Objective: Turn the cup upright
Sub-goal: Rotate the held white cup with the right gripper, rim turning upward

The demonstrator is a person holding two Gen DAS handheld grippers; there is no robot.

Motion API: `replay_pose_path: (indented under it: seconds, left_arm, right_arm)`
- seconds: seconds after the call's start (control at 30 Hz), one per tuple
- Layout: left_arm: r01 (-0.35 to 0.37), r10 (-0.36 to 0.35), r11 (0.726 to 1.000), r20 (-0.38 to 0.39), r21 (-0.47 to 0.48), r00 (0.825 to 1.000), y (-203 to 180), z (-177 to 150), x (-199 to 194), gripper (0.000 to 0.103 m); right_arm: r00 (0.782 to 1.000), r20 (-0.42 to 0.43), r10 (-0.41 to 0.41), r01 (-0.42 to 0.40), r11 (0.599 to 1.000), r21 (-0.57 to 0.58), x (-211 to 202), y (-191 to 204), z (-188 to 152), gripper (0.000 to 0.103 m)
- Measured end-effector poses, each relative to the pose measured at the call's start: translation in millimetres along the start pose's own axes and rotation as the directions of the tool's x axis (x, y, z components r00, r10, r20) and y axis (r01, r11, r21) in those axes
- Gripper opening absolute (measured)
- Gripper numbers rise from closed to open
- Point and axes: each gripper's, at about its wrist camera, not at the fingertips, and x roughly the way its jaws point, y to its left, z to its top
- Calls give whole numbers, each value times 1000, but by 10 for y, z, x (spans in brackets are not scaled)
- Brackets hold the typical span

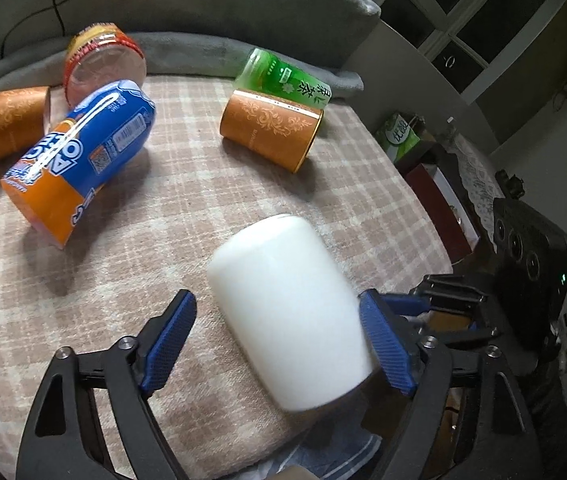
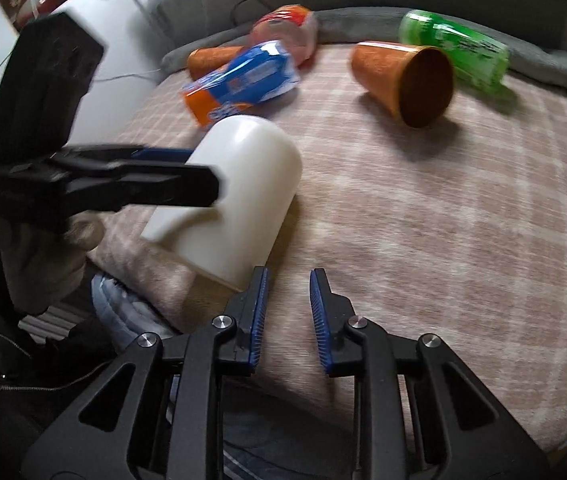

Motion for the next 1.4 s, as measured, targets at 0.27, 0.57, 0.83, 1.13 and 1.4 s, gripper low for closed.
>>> replay_pose_path:
  seconds: [0.27, 0.57, 0.83, 1.13, 1.4]
  left_arm:
    - [-8, 11, 999, -54, 48, 998, 22, 66, 82, 79]
    - [-68, 78, 988, -61, 141, 995, 48, 223, 36, 78]
    - [-130, 122, 988, 87, 86, 989, 185, 121, -536, 78]
    - [-109, 121, 990, 158, -87, 980, 117, -463, -822, 78]
    - [24, -7, 994, 151, -110, 988, -306, -586, -478, 78]
  right_arm:
    - [997, 10, 73, -73, 997, -37, 122, 247, 66, 23]
    - [995, 17, 100, -98, 990, -100, 212, 483, 176, 23]
    - [997, 77, 24, -9, 982, -189, -214, 370, 317, 30]
    - [1000, 21, 13, -2, 889, -459, -59, 537, 1002, 45]
    - [994, -97, 58, -96, 890, -445, 406, 463, 1517, 45]
